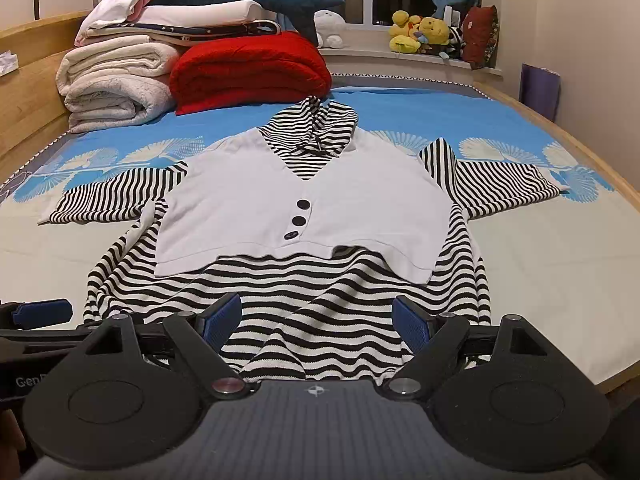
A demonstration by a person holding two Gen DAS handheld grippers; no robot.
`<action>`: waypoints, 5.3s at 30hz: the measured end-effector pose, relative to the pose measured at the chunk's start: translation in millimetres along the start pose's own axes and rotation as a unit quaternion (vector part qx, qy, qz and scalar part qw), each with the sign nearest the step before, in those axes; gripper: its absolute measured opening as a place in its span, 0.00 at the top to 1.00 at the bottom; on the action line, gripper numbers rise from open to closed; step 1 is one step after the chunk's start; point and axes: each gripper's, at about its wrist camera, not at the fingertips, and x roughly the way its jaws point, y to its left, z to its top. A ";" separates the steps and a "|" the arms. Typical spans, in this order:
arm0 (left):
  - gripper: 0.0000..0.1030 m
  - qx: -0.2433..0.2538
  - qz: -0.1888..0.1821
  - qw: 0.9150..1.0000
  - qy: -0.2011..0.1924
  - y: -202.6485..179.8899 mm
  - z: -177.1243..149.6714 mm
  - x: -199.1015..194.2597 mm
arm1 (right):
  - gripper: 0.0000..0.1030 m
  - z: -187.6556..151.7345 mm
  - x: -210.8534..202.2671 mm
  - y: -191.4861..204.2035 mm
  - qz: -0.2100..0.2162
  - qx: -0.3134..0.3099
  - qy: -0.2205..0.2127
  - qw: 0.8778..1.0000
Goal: Fold small clothes
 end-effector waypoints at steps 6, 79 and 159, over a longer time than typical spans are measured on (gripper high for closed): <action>0.19 0.000 -0.001 1.000 0.004 -0.5 0.3 1.2 | 0.19 0.4 0.4 -0.2 -0.002 -0.001 0.004 1.000; 0.65 -0.333 0.099 0.937 0.016 351.3 207.5 173.1 | 0.42 218.7 78.2 -30.3 0.044 0.031 -0.173 0.984; 0.75 -0.033 0.035 0.974 0.223 128.6 208.9 315.7 | 0.93 149.0 316.2 -163.3 -0.119 0.298 0.100 0.942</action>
